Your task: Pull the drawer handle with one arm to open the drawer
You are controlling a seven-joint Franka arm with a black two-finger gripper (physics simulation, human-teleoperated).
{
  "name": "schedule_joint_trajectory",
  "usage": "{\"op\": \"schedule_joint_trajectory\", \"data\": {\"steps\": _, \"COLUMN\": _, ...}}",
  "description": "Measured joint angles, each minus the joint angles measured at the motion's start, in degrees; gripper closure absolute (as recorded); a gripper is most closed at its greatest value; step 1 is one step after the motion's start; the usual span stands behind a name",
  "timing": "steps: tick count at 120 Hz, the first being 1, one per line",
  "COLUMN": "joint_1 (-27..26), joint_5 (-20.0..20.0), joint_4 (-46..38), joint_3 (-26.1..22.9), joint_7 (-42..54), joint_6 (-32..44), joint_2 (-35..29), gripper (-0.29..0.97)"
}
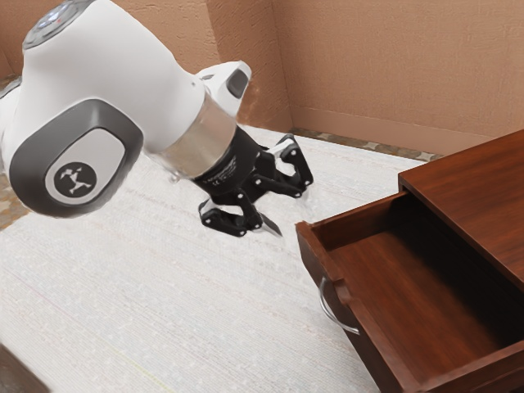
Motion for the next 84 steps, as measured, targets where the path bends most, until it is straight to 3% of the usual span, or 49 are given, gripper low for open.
{"op": "schedule_joint_trajectory", "data": {"steps": 15, "joint_1": 3.2, "joint_5": -0.2, "joint_4": 21.4, "joint_3": -0.6, "joint_7": -3.0, "joint_6": -15.5, "joint_2": 2.2, "gripper": 0.27}}
{"op": "schedule_joint_trajectory", "data": {"steps": 23, "joint_1": 8.8, "joint_5": -0.4, "joint_4": 26.3, "joint_3": -0.3, "joint_7": -5.3, "joint_6": -24.4, "joint_2": 3.2, "gripper": 0.2}}
{"op": "schedule_joint_trajectory", "data": {"steps": 35, "joint_1": 19.7, "joint_5": 0.4, "joint_4": 25.8, "joint_3": -2.4, "joint_7": -8.3, "joint_6": -33.3, "joint_2": 4.9, "gripper": 0.13}}
{"op": "schedule_joint_trajectory", "data": {"steps": 44, "joint_1": 24.4, "joint_5": 0.9, "joint_4": 24.8, "joint_3": -3.6, "joint_7": -10.2, "joint_6": -37.7, "joint_2": 5.6, "gripper": 0.09}}
{"op": "schedule_joint_trajectory", "data": {"steps": 58, "joint_1": 25.2, "joint_5": 1.1, "joint_4": 22.8, "joint_3": -7.4, "joint_7": -12.7, "joint_6": -40.9, "joint_2": 6.3, "gripper": 0.05}}
{"op": "schedule_joint_trajectory", "data": {"steps": 84, "joint_1": 26.0, "joint_5": 1.3, "joint_4": 21.1, "joint_3": -8.1, "joint_7": -16.2, "joint_6": -42.7, "joint_2": 6.8, "gripper": 0.02}}
